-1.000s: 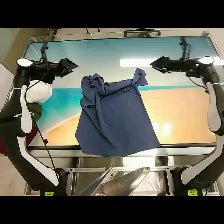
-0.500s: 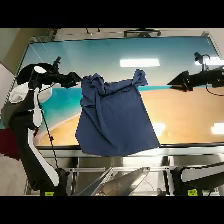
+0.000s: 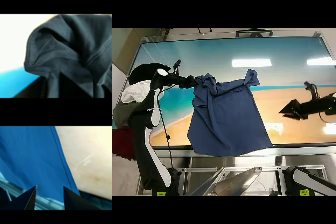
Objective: Fold the shirts.
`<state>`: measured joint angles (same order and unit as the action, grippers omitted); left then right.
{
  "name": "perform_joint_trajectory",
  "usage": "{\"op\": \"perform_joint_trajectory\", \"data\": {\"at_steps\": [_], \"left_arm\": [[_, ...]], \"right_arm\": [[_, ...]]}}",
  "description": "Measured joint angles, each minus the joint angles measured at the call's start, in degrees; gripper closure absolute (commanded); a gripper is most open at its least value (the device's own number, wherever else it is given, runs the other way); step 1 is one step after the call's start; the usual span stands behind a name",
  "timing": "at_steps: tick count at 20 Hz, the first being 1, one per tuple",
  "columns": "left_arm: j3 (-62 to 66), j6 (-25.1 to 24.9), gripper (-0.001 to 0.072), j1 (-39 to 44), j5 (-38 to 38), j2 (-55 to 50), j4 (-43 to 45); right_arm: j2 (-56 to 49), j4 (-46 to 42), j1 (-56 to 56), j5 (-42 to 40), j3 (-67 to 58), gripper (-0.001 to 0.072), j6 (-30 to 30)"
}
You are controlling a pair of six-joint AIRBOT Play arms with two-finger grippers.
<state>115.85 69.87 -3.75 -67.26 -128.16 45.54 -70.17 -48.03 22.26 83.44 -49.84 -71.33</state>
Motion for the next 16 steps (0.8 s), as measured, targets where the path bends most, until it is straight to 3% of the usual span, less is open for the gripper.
{"op": "perform_joint_trajectory", "data": {"at_steps": [7, 14, 16], "left_arm": [[0.00, -1.14, 0.0685, -1.62, -1.18, 2.91, -4.24], [0.02, -1.36, 0.0685, -5.99, -3.93, 6.67, -5.07], [0.02, -1.36, 0.0686, -6.88, -5.09, 7.04, -5.07]], "right_arm": [[5.09, -3.93, -1.79, -9.51, 18.49, 0.0336, -2.86], [-0.52, -2.32, -14.53, -15.30, 22.71, 0.0353, -2.73], [-1.77, -0.46, -18.38, -16.87, 22.93, 0.0685, -1.36]]}}
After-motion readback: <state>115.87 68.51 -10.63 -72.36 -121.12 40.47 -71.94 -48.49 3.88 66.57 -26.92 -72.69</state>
